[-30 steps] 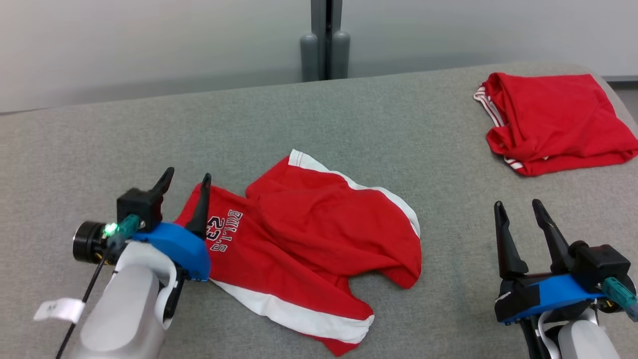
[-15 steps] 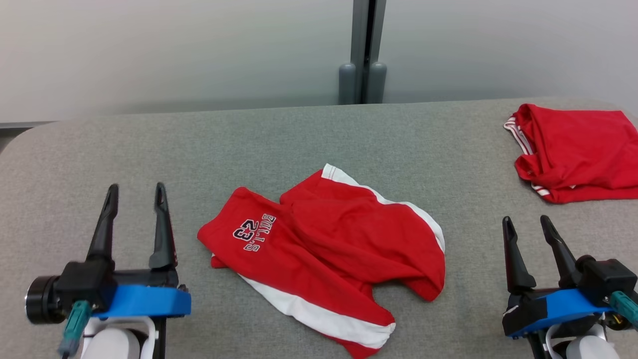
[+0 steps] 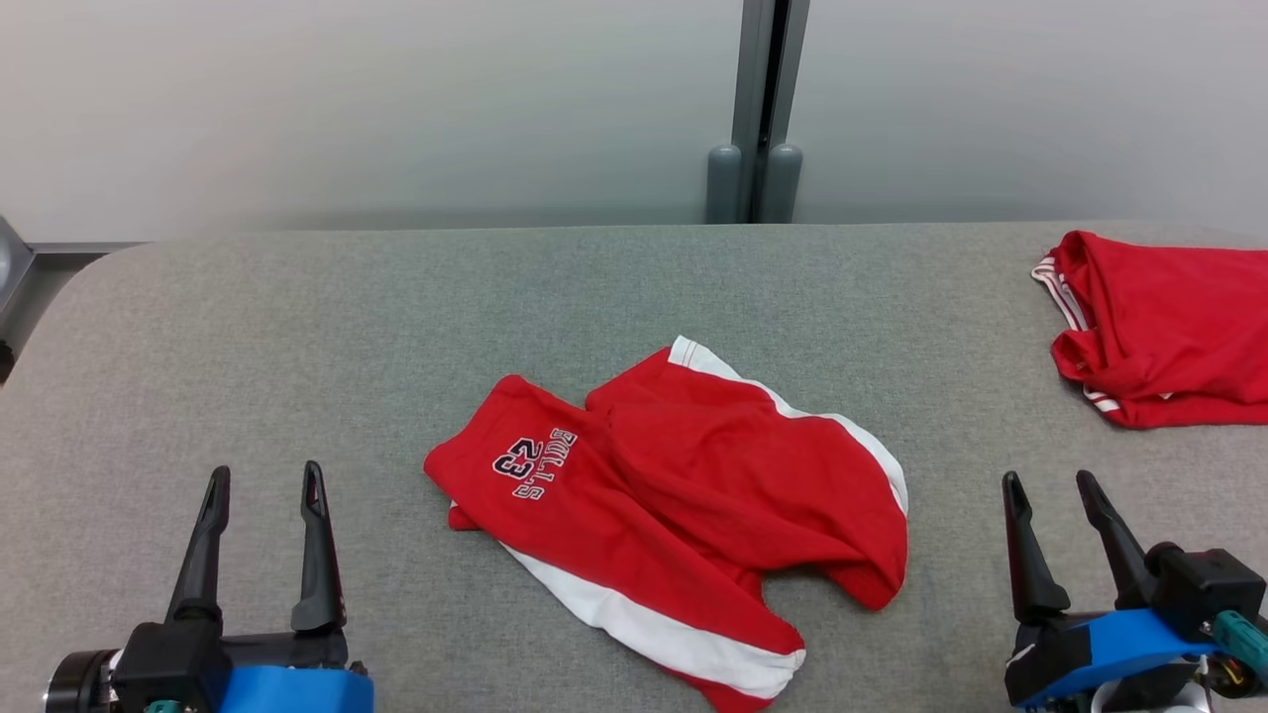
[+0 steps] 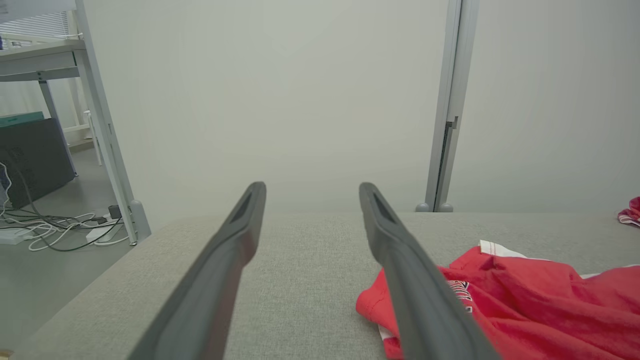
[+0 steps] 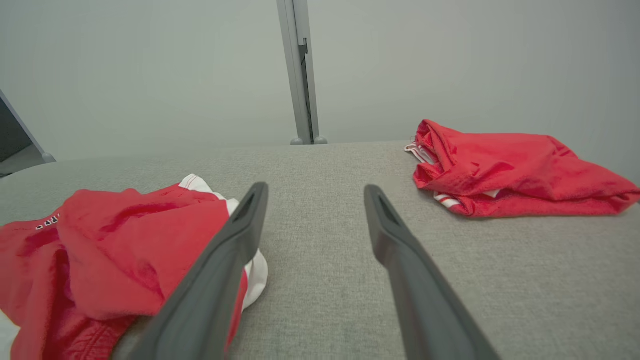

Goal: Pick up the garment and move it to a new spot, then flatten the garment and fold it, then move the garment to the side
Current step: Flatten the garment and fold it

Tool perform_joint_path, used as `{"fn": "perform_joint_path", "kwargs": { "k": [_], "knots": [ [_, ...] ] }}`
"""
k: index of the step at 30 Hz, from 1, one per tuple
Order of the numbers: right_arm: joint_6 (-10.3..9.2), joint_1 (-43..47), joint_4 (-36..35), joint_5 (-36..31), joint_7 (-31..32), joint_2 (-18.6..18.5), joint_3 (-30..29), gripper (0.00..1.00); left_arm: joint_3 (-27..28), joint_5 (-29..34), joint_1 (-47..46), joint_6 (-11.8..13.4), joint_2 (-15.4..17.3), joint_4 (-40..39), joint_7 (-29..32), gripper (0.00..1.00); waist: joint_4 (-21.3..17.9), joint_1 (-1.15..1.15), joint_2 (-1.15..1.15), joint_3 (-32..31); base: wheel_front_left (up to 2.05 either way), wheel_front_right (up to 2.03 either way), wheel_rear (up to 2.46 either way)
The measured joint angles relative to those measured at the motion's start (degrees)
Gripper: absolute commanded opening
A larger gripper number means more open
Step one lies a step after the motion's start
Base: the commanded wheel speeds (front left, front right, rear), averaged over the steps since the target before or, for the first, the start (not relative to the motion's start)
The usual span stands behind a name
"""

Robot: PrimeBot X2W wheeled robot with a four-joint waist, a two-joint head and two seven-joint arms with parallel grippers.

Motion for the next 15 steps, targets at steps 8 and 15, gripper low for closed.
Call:
{"fn": "perform_joint_path", "kwargs": {
  "k": [8, 15],
  "knots": [
    [0.00, 0.1, -0.9, -0.4, 1.6, 0.0, 3.4, 1.00, 1.6, 1.3, -0.3, -1.3, -1.0, 0.4, 0.0, 1.00, 0.0, 0.00, 0.00, -0.2, 0.00, 0.00, 0.00],
    [0.00, -1.3, 2.0, -0.4, 3.7, -0.4, 9.1, 1.00, 1.9, 2.1, -1.4, -2.3, -1.9, 0.4, 0.0, 1.00, 0.5, 0.01, 0.00, 0.7, 0.00, 0.00, 0.00]
  ]
}}
